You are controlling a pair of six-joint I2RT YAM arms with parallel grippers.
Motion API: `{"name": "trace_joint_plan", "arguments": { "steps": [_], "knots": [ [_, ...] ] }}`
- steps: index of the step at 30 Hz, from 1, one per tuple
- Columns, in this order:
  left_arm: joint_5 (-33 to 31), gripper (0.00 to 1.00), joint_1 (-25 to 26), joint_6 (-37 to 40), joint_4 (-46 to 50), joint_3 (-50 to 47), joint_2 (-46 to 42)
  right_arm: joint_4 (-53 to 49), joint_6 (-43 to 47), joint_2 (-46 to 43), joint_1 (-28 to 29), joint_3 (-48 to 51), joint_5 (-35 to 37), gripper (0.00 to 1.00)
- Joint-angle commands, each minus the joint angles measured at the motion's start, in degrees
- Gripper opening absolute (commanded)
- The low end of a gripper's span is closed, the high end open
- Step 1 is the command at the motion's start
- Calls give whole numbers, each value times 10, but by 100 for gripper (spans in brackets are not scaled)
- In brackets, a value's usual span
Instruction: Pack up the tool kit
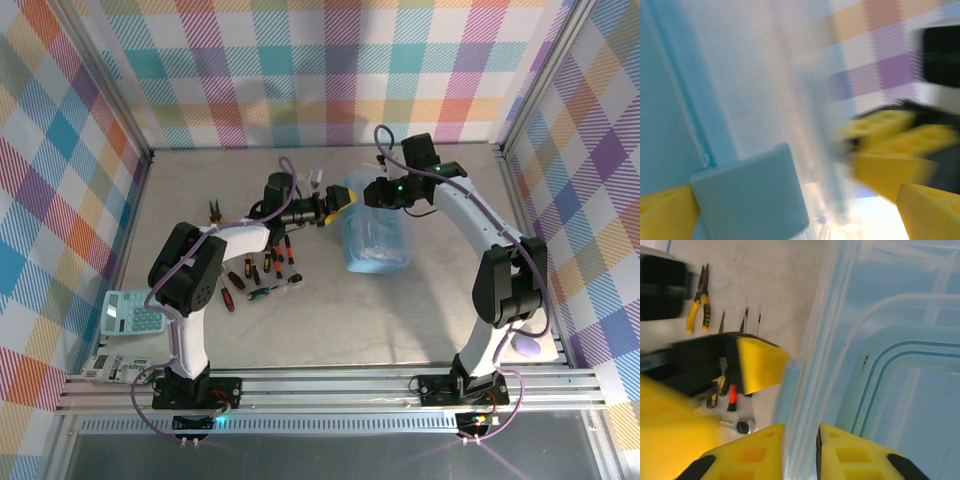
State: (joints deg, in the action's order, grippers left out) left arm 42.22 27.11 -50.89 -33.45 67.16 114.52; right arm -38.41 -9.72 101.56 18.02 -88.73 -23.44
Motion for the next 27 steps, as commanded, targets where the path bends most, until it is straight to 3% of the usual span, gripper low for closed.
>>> {"name": "trace_joint_plan", "arguments": {
  "steps": [1, 5, 7, 9, 12, 13, 17, 21, 27],
  "knots": [
    [-24, 100, -7, 15, 49, -20, 23, -49, 30, 8, 13, -27, -25, 24],
    [-32, 100, -11, 20, 58, -25, 4, -65, 41, 1, 9, -39, 5, 26],
    [-36, 100, -15, 27, 72, -25, -8, -89, 57, -3, 5, -56, 31, 32],
    [-43, 100, -19, 44, 100, -22, -24, -119, 75, -11, 0, -72, 68, 50],
    [-78, 100, -20, 108, 209, 1, -57, -149, 91, -24, -10, -76, 130, 89],
    [-93, 100, -20, 134, 247, 12, -68, -155, 95, -27, -13, -72, 152, 98],
    [-173, 100, -20, 236, 420, 69, -104, -169, 93, -20, -24, -50, 216, 99],
    [-219, 100, -20, 288, 517, 106, -118, -155, 77, -6, -24, -30, 228, 99],
    [-234, 100, -20, 292, 537, 107, -128, -128, 69, 19, -24, -15, 206, 99]
  ]
}}
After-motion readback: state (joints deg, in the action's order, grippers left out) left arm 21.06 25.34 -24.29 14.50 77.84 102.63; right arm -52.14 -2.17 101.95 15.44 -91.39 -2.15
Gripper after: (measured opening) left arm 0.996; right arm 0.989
